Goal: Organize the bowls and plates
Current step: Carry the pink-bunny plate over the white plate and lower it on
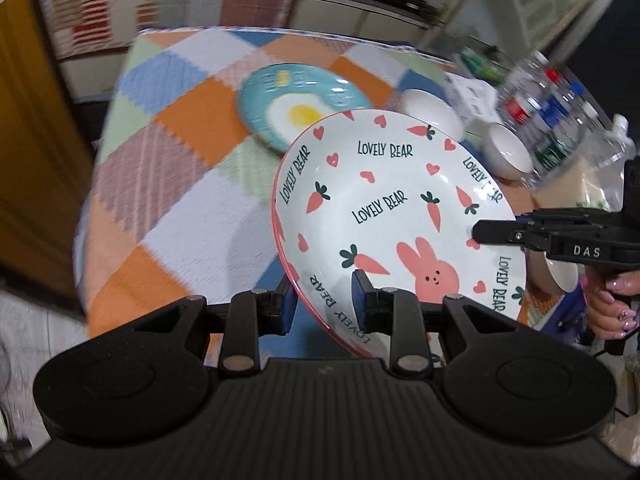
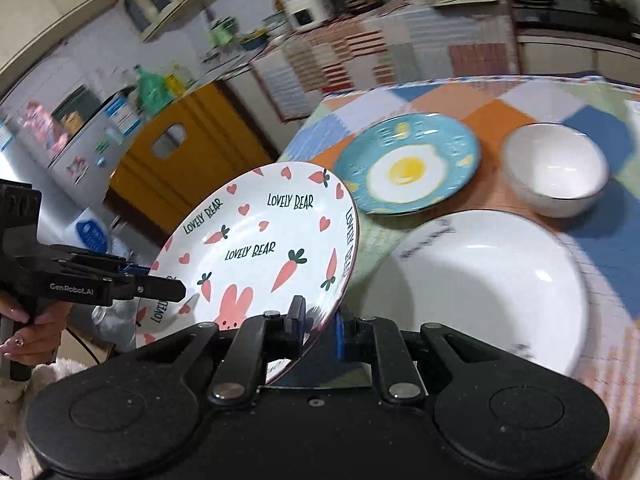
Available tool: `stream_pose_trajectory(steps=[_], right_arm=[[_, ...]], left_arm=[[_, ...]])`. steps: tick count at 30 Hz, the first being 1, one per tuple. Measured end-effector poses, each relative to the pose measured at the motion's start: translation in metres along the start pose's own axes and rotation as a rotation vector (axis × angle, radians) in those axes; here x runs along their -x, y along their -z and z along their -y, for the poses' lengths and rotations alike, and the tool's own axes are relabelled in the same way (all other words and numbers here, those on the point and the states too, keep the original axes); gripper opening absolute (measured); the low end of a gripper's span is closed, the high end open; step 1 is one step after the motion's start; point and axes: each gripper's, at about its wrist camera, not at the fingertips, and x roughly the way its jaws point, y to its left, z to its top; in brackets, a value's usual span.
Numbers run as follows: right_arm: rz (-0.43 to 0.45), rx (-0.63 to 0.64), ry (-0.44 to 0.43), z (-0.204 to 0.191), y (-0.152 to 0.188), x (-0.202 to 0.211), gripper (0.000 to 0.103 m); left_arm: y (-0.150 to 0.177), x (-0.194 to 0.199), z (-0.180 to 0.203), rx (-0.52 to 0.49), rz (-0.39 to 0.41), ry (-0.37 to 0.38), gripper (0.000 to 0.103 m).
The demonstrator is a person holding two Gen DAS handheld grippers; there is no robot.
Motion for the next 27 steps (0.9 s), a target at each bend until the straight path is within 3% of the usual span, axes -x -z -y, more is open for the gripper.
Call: stream_pose_trajectory(steps=[5,8,16,27], right_arm=[[0.029,-0.065,0.068,0.036,0.005,0.020,0.019],[0.029,-0.150,0.099,0.061,0.009,0.023,0.019],[0.028,-0.227,0.171,0.106,0.017,0.022,0.019],[-0.077,-0.280,0.199,0.131,0.022,0.006,0.019]], left_arm=[[-0.003,-0.027,-0.002,-0.049,-0.042,0.051,0.026],[-0.010,-0.055,0.003,-0.034,-0.108,0.104,0.026],[-0.010,-0.105,0.021,-0.058,-0.208,0.134,0.028],[-0.017,-0.122,0.030,-0.068,-0.253,0.086,0.028]])
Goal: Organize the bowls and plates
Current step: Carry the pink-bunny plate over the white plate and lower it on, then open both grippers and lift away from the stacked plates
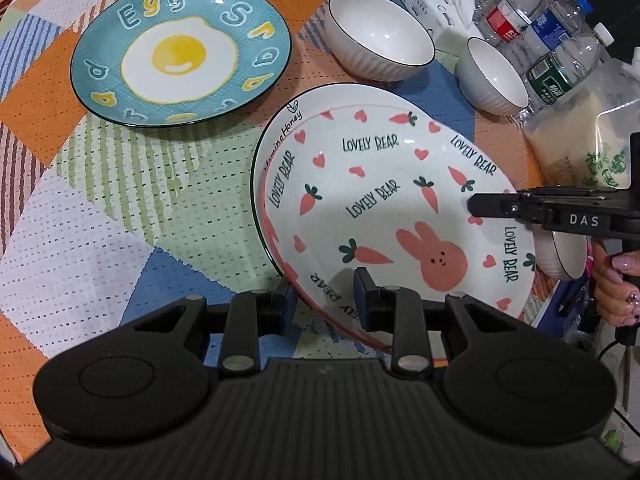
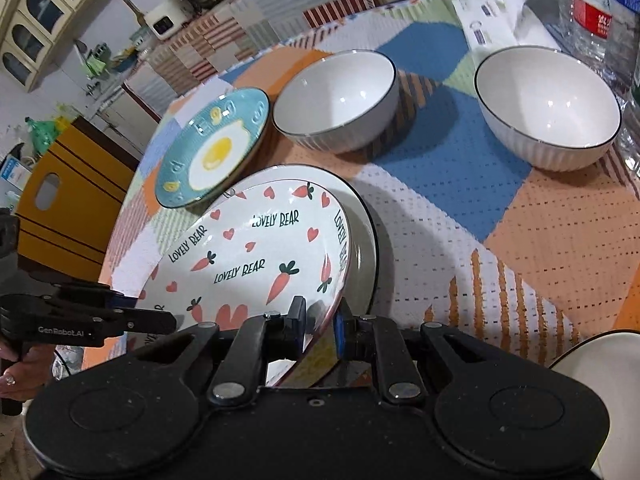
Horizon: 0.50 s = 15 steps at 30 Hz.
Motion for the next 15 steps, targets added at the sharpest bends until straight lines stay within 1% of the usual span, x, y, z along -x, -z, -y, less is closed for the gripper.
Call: stream_pose_trajectory(steps=[3,5,7,12,15], right_arm=[[-0.023,-0.003,0.018,-0.001,-0.002,-0.004,0.020],[-0.046,-0.008,0.046,-0.007,-0.003,-0.005,0.022],[-0.058,0.002,0.078,-0.012,-0.003,-0.006,0.025],[-0.083,0.070,0.186,-0.032,-0.004,-0.011,0.033],[-0.101,0.120,0.265,-0.046,-0.005,-0.015,0.037]], left_arm=[[-0.003,0.000,0.002,-0.001,-0.005,-0.024,0.028],[-0.004,0.000,0.004,-0.003,-0.007,-0.038,0.028],[-0.005,0.001,0.006,-0.004,-0.007,-0.051,0.028],[-0.006,-0.001,0.005,0.020,-0.016,-0.066,0.028],[-0.007,-0.010,0.002,0.038,-0.060,-0.069,0.028]])
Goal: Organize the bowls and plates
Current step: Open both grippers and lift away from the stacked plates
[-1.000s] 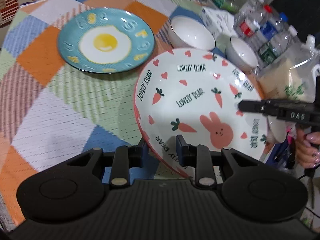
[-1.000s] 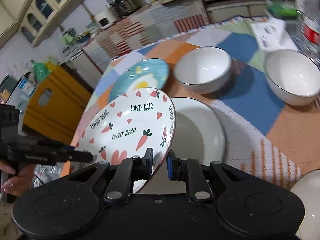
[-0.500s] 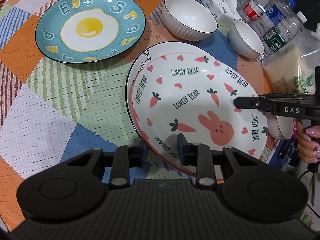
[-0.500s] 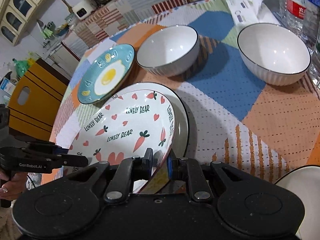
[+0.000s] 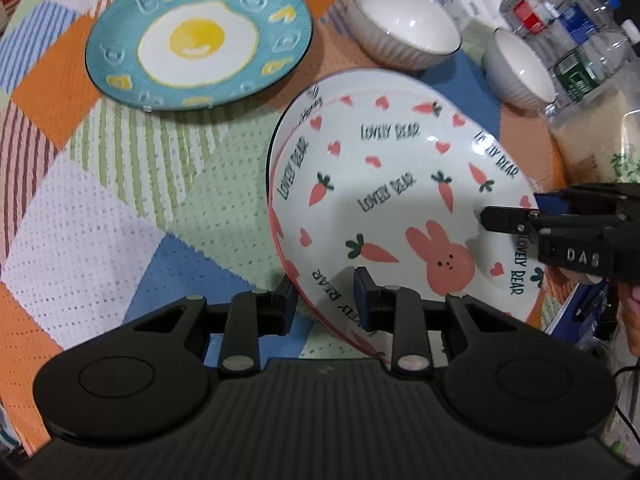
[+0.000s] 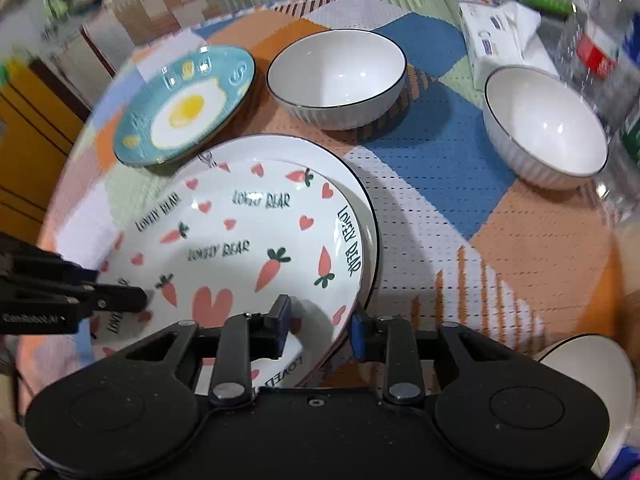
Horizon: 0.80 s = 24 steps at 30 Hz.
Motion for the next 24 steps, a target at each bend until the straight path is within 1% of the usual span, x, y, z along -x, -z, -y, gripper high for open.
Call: stream_pose_trajectory(steps=[1,3,5,7,10,12,15,18,24], right_arm=[[-0.009,0.028,0.035,-0.006,-0.001,-0.001,0.038],[-0.027,0.088,0.107,-0.019,0.001,-0.004,0.039],[-0.021,0.137,0.157,-0.026,0.003,-0.007,0.040],[-0.016,0.188,0.211,-0.031,0.006,-0.011,0.039],[0.006,0.239,0.264,-0.037,0.009,-0.015,0.039],[0.020,0.256,0.282,-0.039,0.010,-0.016,0.039],[0.049,0.242,0.278,-0.035,0.009,-0.012,0.038],[0.113,0.211,0.242,-0.031,0.007,0.005,0.038],[0.213,0.174,0.098,-0.029,-0.001,0.043,0.038]], left_arm=[[0.000,-0.002,-0.001,0.001,-0.015,0.002,0.028],[-0.001,-0.002,-0.003,-0.008,-0.015,0.009,0.025],[-0.003,0.000,-0.002,-0.010,-0.014,0.024,0.025],[-0.005,0.000,0.001,-0.015,-0.022,0.009,0.025],[-0.005,-0.001,0.003,-0.020,-0.019,-0.010,0.025],[-0.002,0.000,0.002,-0.015,-0.016,-0.012,0.025],[-0.002,0.010,0.002,-0.010,0.002,0.006,0.025],[-0.001,0.023,0.002,-0.016,0.022,-0.001,0.025],[0.001,0.052,0.004,-0.059,0.069,-0.052,0.025]])
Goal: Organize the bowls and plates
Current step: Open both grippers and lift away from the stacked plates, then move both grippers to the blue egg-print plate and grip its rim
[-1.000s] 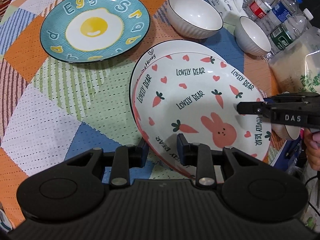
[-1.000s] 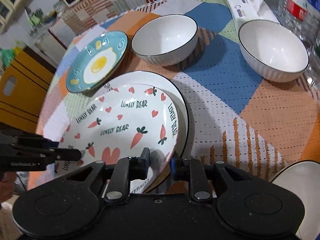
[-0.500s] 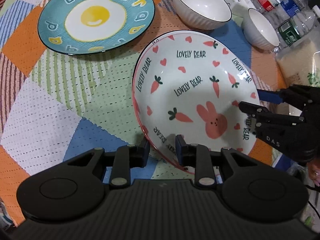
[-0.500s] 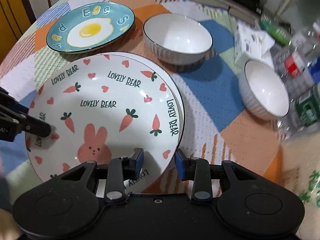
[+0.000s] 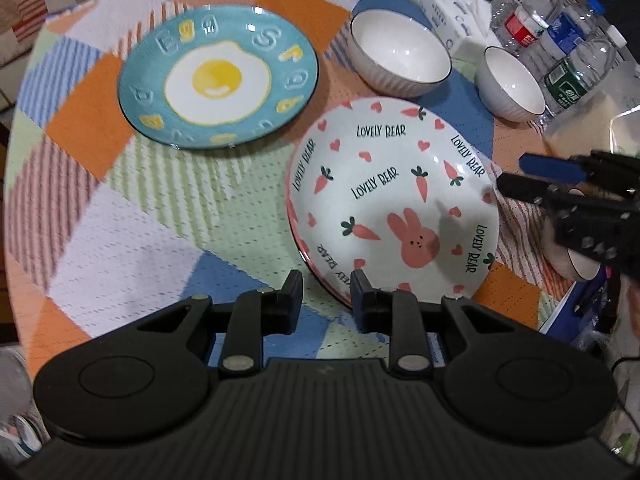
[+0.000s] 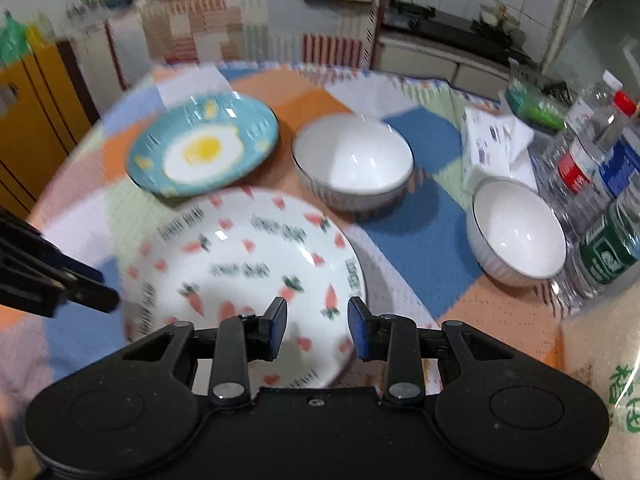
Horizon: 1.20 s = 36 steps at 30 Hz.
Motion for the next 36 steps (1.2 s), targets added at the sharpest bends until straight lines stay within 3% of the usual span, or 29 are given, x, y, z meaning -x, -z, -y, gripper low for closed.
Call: stream_pose_trajectory(steps=[9,11,13,14,16,18,20,24,28,32,36], right_arm=[[0.093,0.039,-0.141,-0.019,-0.023,0.046,0.045],[0.111,0.047,-0.189,-0.023,-0.029,0.051,0.049],[0.130,0.055,-0.229,-0.028,-0.034,0.053,0.059],[0.137,0.054,-0.249,-0.030,-0.038,0.053,0.062],[0.136,0.059,-0.288,-0.032,-0.047,0.050,0.075],[0.132,0.105,-0.317,-0.037,-0.061,0.045,0.080],[0.133,0.137,-0.313,-0.042,-0.075,0.037,0.085],[0.078,0.123,-0.391,-0.045,-0.102,0.007,0.086],[0.054,0.069,-0.433,-0.045,-0.111,-0.035,0.086],[0.039,-0.065,-0.440,-0.038,-0.104,-0.071,0.086],[0.067,-0.092,-0.363,-0.038,-0.094,-0.097,0.085]], left_arm=[[-0.008,0.040,-0.023,-0.017,0.081,-0.080,0.025],[-0.010,0.048,-0.030,-0.008,0.092,-0.101,0.030],[-0.012,0.054,-0.036,-0.001,0.102,-0.125,0.033],[-0.013,0.058,-0.038,-0.004,0.109,-0.137,0.040],[-0.016,0.063,-0.044,-0.008,0.126,-0.152,0.045],[-0.020,0.066,-0.051,0.001,0.135,-0.163,0.049],[-0.027,0.066,-0.060,0.011,0.140,-0.169,0.057],[-0.050,0.068,-0.071,-0.072,0.106,-0.168,0.058],[-0.071,0.071,-0.092,-0.054,0.176,-0.146,0.080],[-0.078,0.059,-0.111,-0.057,0.248,-0.203,0.082],[-0.081,0.037,-0.130,-0.011,0.271,-0.212,0.082]])
